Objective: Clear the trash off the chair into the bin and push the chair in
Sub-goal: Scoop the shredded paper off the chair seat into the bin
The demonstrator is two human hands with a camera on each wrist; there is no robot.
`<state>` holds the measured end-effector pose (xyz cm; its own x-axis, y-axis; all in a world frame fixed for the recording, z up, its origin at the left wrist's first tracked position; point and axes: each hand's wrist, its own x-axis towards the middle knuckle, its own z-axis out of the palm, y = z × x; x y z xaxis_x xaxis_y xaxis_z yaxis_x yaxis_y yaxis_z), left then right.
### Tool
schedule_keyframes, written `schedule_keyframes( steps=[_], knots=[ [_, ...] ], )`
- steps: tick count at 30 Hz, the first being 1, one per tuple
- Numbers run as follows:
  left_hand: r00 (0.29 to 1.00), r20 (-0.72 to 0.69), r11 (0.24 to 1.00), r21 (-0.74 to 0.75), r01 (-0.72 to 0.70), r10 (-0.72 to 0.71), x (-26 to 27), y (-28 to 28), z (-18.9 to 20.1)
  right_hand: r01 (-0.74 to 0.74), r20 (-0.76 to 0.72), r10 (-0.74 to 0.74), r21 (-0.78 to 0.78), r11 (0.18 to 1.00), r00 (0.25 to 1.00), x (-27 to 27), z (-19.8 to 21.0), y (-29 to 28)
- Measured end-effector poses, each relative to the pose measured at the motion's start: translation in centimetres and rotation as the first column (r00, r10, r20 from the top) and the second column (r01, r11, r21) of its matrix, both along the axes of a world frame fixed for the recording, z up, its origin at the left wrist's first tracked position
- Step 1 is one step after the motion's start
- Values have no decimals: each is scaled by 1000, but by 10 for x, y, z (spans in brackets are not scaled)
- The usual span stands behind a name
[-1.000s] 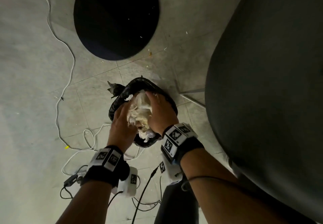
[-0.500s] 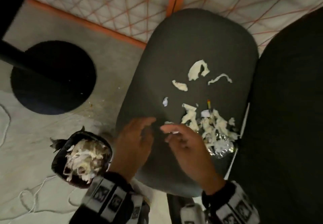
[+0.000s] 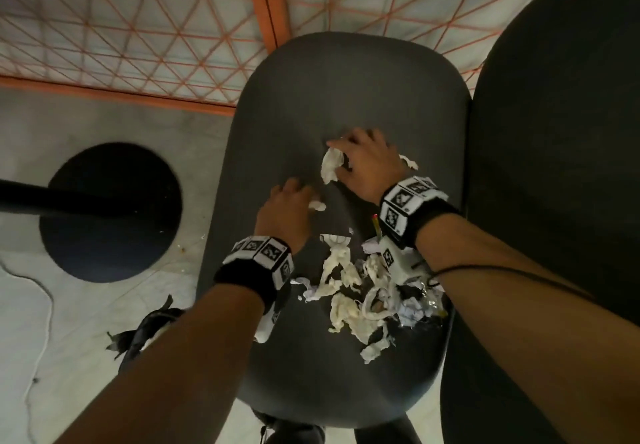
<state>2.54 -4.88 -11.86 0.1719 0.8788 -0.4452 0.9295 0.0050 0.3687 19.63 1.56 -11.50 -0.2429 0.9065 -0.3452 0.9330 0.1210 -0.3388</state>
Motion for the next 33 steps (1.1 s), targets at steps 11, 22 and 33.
schedule_keyframes(
  steps=[11,22,33],
  knots=[
    [945,58,940,-138,-313,323,-21,-62,28,274,-63,-271,45,961,960,40,-6,-21],
    [994,106,992,-127,-6,20,29,-48,25,448,-182,-486,-213,868,855,73,-12,-47],
    [974,-53,967,-146,210,-220,63,-120,20,425,-92,-519,-465,777,850,64,3,-144]
  ],
)
